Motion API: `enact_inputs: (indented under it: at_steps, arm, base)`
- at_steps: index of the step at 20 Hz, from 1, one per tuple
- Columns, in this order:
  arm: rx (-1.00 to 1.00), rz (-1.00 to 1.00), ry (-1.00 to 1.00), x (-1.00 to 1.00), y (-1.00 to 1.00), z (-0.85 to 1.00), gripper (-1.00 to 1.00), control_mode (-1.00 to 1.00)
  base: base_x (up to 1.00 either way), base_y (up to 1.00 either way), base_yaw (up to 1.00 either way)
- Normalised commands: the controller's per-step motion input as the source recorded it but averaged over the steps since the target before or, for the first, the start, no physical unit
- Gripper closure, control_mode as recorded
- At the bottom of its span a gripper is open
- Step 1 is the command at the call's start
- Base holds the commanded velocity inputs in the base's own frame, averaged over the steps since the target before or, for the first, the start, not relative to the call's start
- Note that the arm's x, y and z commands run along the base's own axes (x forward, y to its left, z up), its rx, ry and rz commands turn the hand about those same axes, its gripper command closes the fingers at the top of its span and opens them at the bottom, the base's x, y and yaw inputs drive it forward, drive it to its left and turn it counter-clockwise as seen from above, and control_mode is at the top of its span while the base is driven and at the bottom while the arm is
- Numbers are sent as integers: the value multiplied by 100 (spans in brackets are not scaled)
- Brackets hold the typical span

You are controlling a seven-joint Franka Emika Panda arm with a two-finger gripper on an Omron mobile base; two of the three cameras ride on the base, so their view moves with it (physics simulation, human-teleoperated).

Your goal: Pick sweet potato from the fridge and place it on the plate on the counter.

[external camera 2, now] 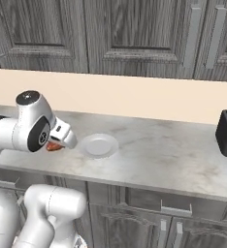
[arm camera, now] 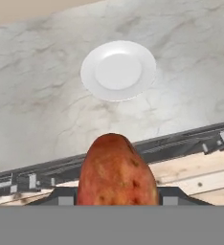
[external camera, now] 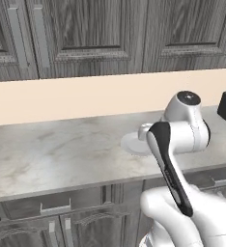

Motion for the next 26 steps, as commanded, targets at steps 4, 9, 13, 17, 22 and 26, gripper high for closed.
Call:
enact_inputs:
  at_steps: [4,9,13,17,22,26]
  arm:
    - [0,0,1,83,-8,-41,100,-100]
    - [0,-4,15,98,-16,-34,100,-100]
    - [0,-6,20,97,-13,-27,100,-100]
    - [0,-5,15,79,-3,-27,100,-100]
    - [0,0,3,56,-2,-37,100,-100]
    - [0,0,-1,28,-15,-55,100,-100]
  base:
    - [0,0,0]
    - [0,0,0]
    - [0,0,0]
    - [0,0,0]
    - [0,0,0]
    - [0,0,0]
